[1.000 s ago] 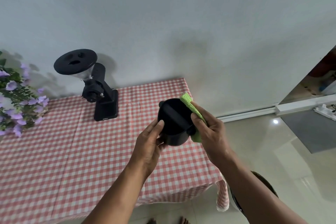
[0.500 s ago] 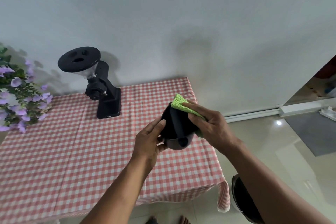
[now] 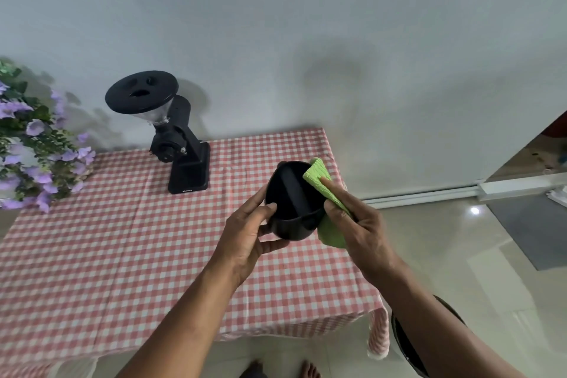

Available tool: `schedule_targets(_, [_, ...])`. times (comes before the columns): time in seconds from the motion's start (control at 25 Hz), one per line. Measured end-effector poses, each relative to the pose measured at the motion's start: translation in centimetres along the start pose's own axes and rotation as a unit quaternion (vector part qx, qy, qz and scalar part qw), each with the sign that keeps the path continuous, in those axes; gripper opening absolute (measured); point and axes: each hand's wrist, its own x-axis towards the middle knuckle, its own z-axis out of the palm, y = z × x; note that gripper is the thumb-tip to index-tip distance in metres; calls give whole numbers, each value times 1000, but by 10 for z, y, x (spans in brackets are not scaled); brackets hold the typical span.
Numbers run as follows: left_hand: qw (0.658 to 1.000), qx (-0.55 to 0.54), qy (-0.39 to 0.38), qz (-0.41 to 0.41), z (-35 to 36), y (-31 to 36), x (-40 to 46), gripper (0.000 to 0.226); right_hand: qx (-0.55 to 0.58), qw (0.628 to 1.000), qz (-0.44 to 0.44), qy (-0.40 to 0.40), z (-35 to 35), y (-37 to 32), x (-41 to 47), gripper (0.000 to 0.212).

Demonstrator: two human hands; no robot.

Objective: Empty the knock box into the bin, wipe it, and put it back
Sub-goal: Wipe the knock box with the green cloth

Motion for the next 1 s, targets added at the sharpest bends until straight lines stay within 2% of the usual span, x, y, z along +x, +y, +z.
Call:
schedule_targets(0.12, [999,45,-24,-5,-4,4,1,39,23,999,23,0,-2,-13,11,37])
schedule_targets(0.28, [999,-1,38,-3,-4,-4,-1,40,40,999,28,22,7,-6,13,36])
schedule_targets(0.44, [1000,9,29,5,-4,-19,-8,46,55,997,42,39,17,7,6,39])
schedule_targets(0.64, [993,-41,113,-6,-5,-16,-6,41,52,997,40,29,30,15,-14,40])
schedule_targets(0.8, [998,-35,53,-18,1,-14,-9,43,49,997,46,30,33,17,-15,41])
schedule_targets(0.88, [998,-37,52,-12,2,-12,-10,33,39,998,42,27,32,15,-12,39])
schedule_targets(1.0, [999,7,47,-11,-1,-7,-8,37,42,998,30,22,24,8,-2,38])
